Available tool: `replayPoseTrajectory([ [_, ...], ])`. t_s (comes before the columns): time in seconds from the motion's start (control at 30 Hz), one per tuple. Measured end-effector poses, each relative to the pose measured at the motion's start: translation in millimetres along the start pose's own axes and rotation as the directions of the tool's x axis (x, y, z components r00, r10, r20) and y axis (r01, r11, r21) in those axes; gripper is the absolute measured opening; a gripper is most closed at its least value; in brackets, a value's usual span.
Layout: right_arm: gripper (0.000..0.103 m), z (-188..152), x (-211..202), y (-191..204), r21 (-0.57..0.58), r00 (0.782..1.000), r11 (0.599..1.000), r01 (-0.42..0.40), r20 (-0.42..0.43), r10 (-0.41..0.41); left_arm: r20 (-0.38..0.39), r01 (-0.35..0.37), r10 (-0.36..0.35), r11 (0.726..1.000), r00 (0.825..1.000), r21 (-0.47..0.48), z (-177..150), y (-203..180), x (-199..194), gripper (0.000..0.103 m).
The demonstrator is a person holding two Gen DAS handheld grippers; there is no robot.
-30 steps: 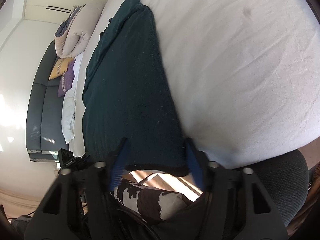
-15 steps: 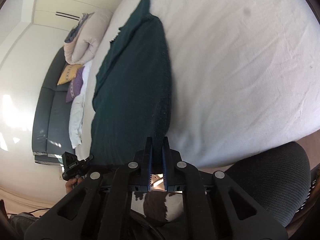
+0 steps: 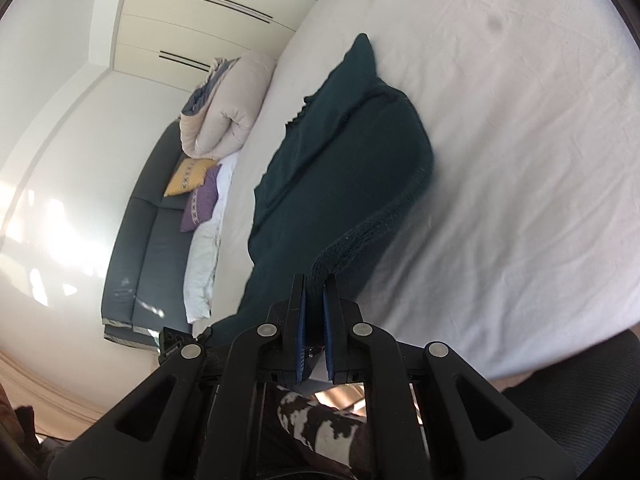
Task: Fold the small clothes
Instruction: 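Grasp the sweater hem with both grippers and lift it toward the collar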
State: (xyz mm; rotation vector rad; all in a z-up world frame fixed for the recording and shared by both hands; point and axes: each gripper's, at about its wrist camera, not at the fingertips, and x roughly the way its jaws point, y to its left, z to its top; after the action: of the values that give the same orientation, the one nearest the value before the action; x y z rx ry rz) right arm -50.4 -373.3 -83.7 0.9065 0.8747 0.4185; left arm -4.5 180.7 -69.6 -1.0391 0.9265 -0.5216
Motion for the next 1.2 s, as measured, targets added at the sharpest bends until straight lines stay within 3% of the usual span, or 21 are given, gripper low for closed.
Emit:
replayPoseTrajectory([
  [0.33, 0.007, 55.2, 20.8, 25.0, -0.007, 0.998, 1.0, -0.026, 0.064, 0.027, 0.067, 0.054, -0.056, 0.998, 0.996, 0.03, 55.6, -31.6, 9.0, 0.005],
  [0.63, 0.007, 125.1, 59.7, 38.4, -0.007, 0.994, 1.0, -0.017, 0.108, 0.018, 0.107, 0.071, -0.075, 0.997, 0.991, 0.04, 115.7, -47.2, 32.6, 0.005],
  [1.2, 0.007, 254.9, 156.5, 41.1, -0.016, 0.983, 0.997, 0.082, 0.163, -0.078, 0.13, 0.0, -0.004, 0.999, 0.992, 0.037, 232.8, -51.1, 116.5, 0.005],
])
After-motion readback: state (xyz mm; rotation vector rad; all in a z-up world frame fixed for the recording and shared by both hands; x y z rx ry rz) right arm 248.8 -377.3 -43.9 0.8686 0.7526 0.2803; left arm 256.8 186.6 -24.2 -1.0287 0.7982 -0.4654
